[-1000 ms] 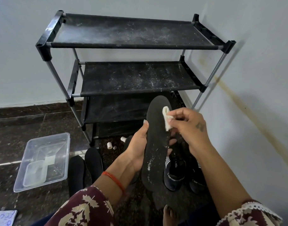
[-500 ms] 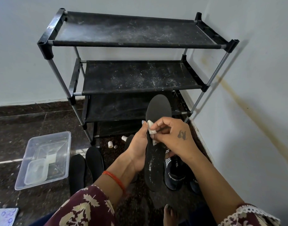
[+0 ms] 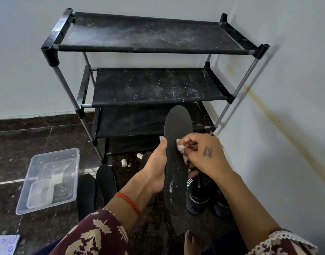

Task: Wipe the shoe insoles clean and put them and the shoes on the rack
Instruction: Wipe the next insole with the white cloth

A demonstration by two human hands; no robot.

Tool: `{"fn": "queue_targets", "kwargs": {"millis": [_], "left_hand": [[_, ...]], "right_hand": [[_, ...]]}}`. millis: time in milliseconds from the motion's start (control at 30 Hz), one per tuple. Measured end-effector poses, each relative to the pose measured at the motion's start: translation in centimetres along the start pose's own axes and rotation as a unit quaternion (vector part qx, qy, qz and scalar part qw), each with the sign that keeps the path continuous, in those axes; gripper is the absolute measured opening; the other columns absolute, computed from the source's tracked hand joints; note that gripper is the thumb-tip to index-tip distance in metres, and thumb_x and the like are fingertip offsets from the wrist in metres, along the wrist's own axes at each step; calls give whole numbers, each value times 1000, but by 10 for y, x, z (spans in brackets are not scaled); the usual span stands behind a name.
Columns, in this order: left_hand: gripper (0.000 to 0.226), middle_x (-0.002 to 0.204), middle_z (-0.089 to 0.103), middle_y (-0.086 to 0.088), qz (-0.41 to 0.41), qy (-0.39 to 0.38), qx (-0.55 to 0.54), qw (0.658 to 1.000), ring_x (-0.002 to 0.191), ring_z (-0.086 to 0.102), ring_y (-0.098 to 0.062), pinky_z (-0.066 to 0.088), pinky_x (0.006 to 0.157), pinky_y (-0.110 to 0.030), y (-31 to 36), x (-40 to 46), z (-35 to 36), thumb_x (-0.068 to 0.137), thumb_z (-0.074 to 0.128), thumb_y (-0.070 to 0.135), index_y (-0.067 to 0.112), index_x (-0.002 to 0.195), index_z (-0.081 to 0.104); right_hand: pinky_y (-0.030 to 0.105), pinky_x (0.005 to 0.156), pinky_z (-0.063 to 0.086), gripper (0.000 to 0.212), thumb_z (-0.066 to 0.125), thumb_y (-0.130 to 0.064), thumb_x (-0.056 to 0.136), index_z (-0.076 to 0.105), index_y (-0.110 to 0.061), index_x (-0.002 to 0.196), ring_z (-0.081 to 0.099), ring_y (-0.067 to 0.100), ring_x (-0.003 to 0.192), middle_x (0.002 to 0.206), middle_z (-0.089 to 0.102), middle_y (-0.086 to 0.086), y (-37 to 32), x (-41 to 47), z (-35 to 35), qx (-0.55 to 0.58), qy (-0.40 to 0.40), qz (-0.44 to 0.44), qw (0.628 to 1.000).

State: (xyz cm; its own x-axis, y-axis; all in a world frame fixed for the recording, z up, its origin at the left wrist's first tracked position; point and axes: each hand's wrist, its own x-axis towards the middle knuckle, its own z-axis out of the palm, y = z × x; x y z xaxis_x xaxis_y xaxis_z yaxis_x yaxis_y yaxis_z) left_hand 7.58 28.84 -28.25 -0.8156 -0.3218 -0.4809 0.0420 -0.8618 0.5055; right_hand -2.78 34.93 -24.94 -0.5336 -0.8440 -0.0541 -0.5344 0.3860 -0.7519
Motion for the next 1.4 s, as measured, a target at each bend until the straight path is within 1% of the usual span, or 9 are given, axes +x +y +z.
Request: {"fn": "queue_targets", "kwargs": {"millis": [267, 400, 467, 533, 700, 933, 1033, 1167, 1400], "left_hand": [[69, 85, 73, -12, -7, 34, -1, 999, 71, 72, -24, 59, 63, -33, 4, 2, -4, 95, 20, 61, 11, 100, 66], [71, 102, 71, -14, 7, 26, -17, 999, 82, 71, -27, 57, 71, -40, 7, 2, -3, 93, 18, 63, 13, 107, 66], [71, 105, 70, -16, 11, 22, -19, 999, 83, 71, -28, 57, 73, -42, 7, 2, -4, 94, 18, 63, 13, 109, 66], [70, 101, 72, -14, 11, 22, -12, 1000, 81, 71, -27, 59, 70, -40, 6, 1, -2, 94, 15, 62, 14, 110, 64], [74, 94, 72, -16, -5, 32, 0, 999, 79, 72, -27, 57, 73, -41, 4, 2, -4, 93, 15, 64, 10, 108, 64], [67, 96, 73, -10, 5, 76, 11, 997, 86, 69, -23, 51, 75, -34, 7, 6, -10, 96, 22, 59, 11, 114, 64], [69, 96, 73, -12, -3, 53, 4, 999, 82, 71, -25, 58, 71, -38, 7, 4, -7, 94, 19, 61, 12, 107, 65], [68, 101, 72, -15, 2, 27, -8, 1000, 84, 71, -28, 58, 76, -42, 6, 4, -6, 94, 20, 62, 12, 108, 65], [72, 93, 72, -15, -19, 76, 24, 997, 80, 70, -25, 55, 76, -35, 9, 6, -12, 93, 23, 64, 8, 107, 66]], "right_hand": [[27, 50, 56, 21, 62, 5, 81, 73, -13, 79, 63, 11, 72, 87, 60, -3, -3, -7, -12, -14, -180, -127, 975], [19, 66, 54, 26, 60, 9, 78, 72, -14, 77, 62, 12, 77, 89, 59, -5, 11, 0, -20, -76, -31, -143, 986], [29, 70, 56, 27, 61, 9, 76, 71, -16, 79, 63, 13, 78, 90, 61, -3, 15, 3, -16, -59, 31, -127, 990], [34, 66, 57, 25, 65, 6, 75, 71, -18, 79, 62, 13, 78, 92, 58, -4, 14, 2, -8, -40, 7, -97, 994], [11, 52, 48, 15, 73, -3, 73, 73, -17, 77, 62, 9, 72, 80, 58, -14, 3, -3, 5, -9, -48, -101, 994], [18, 73, 52, 28, 69, 5, 69, 77, -22, 71, 64, 4, 74, 76, 69, -10, -3, -9, -10, -52, -176, -167, 969], [27, 72, 55, 22, 71, -3, 71, 75, -25, 70, 64, 5, 69, 77, 67, -11, 3, -7, -17, -122, -130, -139, 974], [30, 53, 57, 19, 62, 3, 79, 72, -12, 76, 65, 8, 59, 81, 65, -6, 4, -7, -14, -21, -25, -86, 996], [18, 63, 53, 27, 70, 6, 68, 74, -19, 74, 64, 8, 67, 76, 66, -13, -4, -10, 1, 3, -109, -131, 985]]}}
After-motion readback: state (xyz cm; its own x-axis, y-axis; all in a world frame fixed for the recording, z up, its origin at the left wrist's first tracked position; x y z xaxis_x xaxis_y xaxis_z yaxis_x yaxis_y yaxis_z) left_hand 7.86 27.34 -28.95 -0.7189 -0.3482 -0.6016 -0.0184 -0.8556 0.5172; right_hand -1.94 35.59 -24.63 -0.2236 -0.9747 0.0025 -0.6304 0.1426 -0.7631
